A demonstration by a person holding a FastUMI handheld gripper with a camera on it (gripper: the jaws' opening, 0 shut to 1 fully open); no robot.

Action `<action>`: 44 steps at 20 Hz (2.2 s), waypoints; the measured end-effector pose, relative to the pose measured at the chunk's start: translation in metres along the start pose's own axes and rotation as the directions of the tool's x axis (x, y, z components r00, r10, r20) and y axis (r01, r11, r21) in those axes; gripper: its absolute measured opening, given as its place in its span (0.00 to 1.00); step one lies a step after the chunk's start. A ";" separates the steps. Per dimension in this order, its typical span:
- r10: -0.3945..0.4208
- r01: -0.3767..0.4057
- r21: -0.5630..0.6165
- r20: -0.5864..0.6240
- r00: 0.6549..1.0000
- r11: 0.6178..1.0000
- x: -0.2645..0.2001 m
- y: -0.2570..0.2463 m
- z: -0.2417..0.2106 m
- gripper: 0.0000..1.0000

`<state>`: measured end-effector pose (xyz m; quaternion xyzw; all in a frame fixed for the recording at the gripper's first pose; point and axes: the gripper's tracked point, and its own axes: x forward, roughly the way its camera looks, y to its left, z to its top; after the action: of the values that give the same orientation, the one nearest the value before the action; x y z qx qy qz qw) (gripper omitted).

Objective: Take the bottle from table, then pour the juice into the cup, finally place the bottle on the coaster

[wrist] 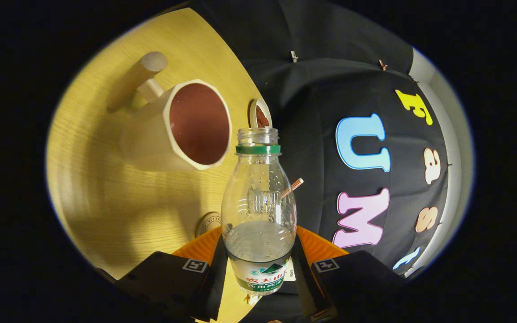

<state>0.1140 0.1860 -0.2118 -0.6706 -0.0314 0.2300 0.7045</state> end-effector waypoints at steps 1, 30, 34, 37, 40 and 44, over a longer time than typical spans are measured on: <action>0.001 -0.001 -0.016 0.005 1.000 1.000 0.000 0.000 0.002 0.70; 0.011 0.014 -0.288 0.084 0.996 0.957 0.015 -0.010 0.012 0.70; 0.008 0.022 -0.308 0.096 0.995 0.951 0.015 -0.012 0.013 0.70; 0.005 0.029 -0.327 0.104 0.995 0.945 0.016 -0.014 0.013 0.70; 0.004 0.034 -0.348 0.107 0.994 0.937 0.020 -0.017 0.012 0.70; 0.004 0.036 -0.366 0.109 0.994 0.930 0.019 -0.020 0.010 0.70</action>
<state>0.1333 0.2028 -0.1970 -0.7769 -0.1175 0.2502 0.5657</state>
